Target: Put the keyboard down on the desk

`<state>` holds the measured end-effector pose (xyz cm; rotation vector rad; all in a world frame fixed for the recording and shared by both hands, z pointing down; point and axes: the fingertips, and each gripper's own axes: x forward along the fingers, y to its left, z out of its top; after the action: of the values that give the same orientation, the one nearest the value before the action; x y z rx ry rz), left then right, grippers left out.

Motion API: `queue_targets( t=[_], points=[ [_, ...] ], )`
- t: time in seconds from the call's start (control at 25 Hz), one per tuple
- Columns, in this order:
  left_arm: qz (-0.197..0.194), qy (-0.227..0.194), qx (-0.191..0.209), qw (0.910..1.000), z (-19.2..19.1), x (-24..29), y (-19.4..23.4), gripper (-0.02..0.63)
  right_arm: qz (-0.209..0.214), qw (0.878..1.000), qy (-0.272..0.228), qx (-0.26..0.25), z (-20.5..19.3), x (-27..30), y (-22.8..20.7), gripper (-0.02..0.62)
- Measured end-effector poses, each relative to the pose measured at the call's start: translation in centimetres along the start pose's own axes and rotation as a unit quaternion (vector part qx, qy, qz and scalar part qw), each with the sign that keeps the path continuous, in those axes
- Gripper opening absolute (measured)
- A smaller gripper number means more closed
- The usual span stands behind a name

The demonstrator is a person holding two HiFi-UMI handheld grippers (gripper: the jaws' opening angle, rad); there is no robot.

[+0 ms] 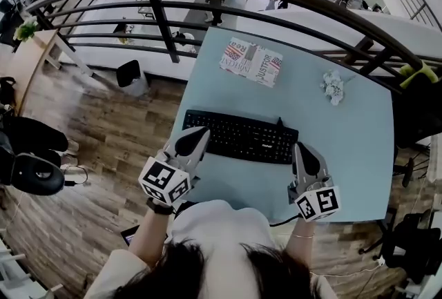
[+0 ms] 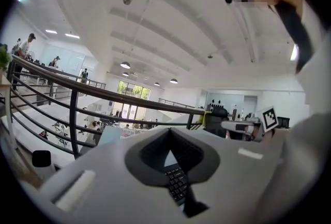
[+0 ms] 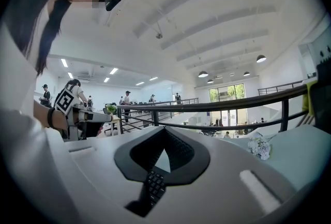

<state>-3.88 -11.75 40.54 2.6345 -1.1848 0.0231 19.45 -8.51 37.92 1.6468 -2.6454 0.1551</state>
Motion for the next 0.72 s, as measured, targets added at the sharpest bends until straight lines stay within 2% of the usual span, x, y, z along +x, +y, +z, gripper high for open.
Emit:
queue_targets(
  t=[0.72],
  points=[
    [0.013, 0.011, -0.023, 0.9996, -1.0, 1.1, 1.9, 0.057, -0.005, 1.000, 0.008, 0.010, -0.7, 1.1, -1.1, 0.002]
  ],
)
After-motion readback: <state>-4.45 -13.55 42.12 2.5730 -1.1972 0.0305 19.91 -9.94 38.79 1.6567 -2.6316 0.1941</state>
